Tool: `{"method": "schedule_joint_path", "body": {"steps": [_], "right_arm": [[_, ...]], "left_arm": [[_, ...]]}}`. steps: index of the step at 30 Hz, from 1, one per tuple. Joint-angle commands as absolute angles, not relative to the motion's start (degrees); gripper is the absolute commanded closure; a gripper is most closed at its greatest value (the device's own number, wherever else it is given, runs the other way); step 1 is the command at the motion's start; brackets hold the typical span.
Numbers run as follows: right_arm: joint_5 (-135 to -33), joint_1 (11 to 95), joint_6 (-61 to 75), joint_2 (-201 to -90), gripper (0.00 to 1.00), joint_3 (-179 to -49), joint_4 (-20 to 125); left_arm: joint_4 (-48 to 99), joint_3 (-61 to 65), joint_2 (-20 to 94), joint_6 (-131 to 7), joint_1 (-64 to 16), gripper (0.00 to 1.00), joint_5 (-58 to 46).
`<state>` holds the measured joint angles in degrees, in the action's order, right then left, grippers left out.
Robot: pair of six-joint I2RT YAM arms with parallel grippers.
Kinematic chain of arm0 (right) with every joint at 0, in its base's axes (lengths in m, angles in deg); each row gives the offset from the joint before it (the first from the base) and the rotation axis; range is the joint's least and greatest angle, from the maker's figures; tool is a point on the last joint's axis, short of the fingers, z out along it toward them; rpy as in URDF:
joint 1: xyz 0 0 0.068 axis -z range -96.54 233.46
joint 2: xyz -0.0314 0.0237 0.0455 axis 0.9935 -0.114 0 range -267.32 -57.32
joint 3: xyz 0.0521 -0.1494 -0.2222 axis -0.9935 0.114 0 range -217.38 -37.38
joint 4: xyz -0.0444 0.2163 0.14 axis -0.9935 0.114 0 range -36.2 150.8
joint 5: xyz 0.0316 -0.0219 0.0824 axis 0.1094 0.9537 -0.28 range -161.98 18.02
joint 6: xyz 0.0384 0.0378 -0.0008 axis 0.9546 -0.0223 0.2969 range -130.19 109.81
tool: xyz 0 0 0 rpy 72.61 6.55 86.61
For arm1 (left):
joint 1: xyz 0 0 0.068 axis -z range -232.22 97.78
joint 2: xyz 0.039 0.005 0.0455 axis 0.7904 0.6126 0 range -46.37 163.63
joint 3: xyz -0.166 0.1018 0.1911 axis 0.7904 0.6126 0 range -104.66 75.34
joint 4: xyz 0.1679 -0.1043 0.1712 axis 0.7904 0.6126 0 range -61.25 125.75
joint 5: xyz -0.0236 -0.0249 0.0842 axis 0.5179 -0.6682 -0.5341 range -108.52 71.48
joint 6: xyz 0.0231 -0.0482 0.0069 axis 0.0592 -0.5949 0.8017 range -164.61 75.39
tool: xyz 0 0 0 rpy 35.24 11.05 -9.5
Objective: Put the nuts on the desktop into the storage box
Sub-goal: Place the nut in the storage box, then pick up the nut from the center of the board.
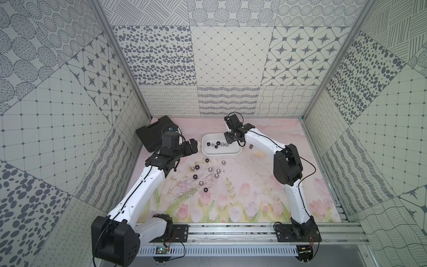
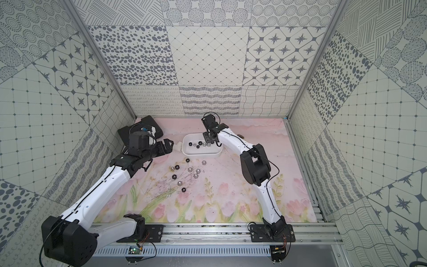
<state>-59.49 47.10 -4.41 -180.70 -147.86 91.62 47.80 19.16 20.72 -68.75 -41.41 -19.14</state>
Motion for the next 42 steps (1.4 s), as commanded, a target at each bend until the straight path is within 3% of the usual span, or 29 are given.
{"method": "schedule_joint_path", "body": {"steps": [1, 9, 19, 42], "right_arm": [[-60.6, 42.9, -3.7, -171.3, 0.58, -143.6, 89.6], [-61.1, 36.3, 1.2, -158.3, 0.51, -126.8, 88.2], [-60.3, 30.5, 7.6, -157.3, 0.46, -113.7, 85.7], [-63.3, 30.0, 9.8, -172.8, 0.47, -122.0, 85.7]], "left_arm": [[47.4, 18.9, 20.7, -68.5, -41.2, 0.01, -18.1], [47.7, 18.9, 20.0, -68.6, -41.2, 0.01, -18.1], [47.0, 18.9, 20.9, -68.9, -41.2, 0.01, -18.0], [46.6, 19.6, 21.3, -68.7, -41.3, 0.01, -18.4]]}}
